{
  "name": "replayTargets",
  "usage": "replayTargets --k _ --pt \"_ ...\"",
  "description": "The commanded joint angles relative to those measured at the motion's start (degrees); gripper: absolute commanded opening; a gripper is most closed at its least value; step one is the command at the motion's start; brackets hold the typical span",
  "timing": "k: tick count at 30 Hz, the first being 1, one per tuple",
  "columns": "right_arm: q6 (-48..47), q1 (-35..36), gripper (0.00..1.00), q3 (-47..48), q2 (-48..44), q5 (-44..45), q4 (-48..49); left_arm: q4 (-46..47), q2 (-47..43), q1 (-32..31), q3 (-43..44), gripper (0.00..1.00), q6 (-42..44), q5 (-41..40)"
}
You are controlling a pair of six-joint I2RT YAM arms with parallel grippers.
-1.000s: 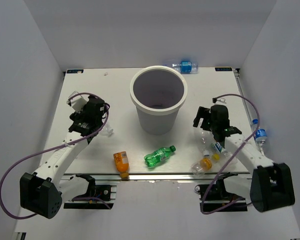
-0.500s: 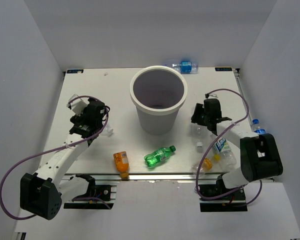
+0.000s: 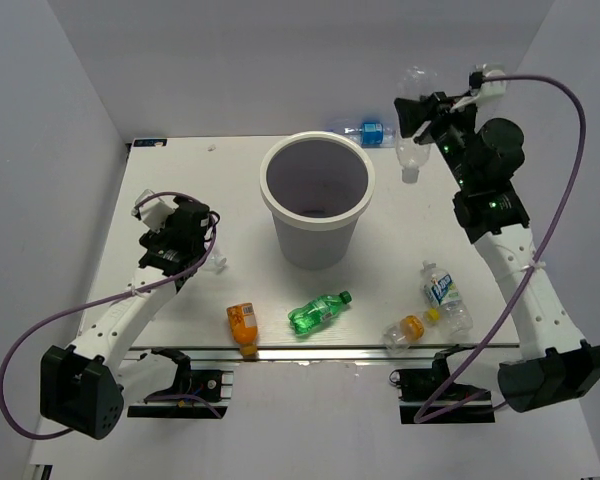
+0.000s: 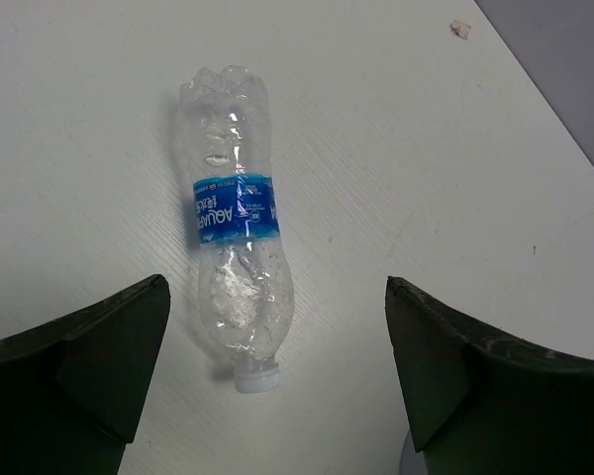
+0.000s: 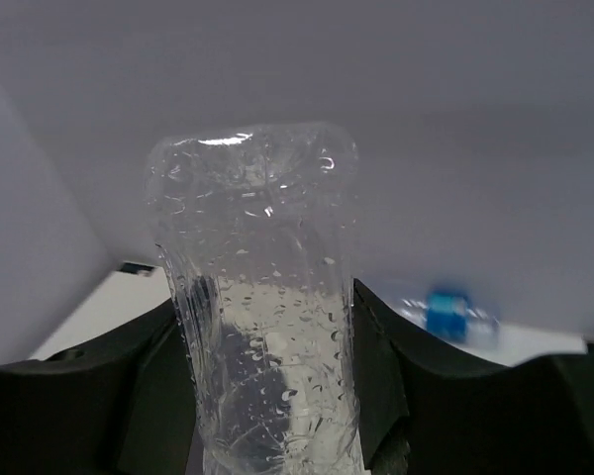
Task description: Put the plastic bottles in the bin
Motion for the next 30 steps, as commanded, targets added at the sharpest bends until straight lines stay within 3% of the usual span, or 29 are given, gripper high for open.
replayTargets --k 1,4,8,13,18,23,30 --pt "-0.82 2.65 0.49 5.85 5.50 -14.43 2.50 -1.21 1.21 0.41 3.04 0.98 -0.78 -2.64" --pt "-3.70 8.62 0.52 9.46 10.25 -17.78 3.82 -3.14 3.41 0.59 5.33 0.98 -1.31 -3.25" --pt "-6.62 15.48 0.61 10.70 14.56 -14.53 3.91 -3.33 4.73 1.90 5.33 0.98 -1.48 -3.34" --pt "-5.13 15.85 0.89 7.98 15.01 -12.87 4.44 -1.83 4.65 5.76 1.73 0.98 -2.54 -1.06" --pt "-5.56 15.76 0.89 7.80 11.33 -9.53 2.86 0.27 6.40 8.41 1.37 0.98 -2.01 0.97" --pt "-6.44 14.80 0.89 2.80 4.74 3.18 0.83 1.15 11.06 10.08 3.39 0.98 -1.75 1.84" --pt "-1.44 4.52 0.89 -9.24 -6.94 9.54 -1.27 5.78 20.11 14.03 5.07 0.98 -0.88 8.07"
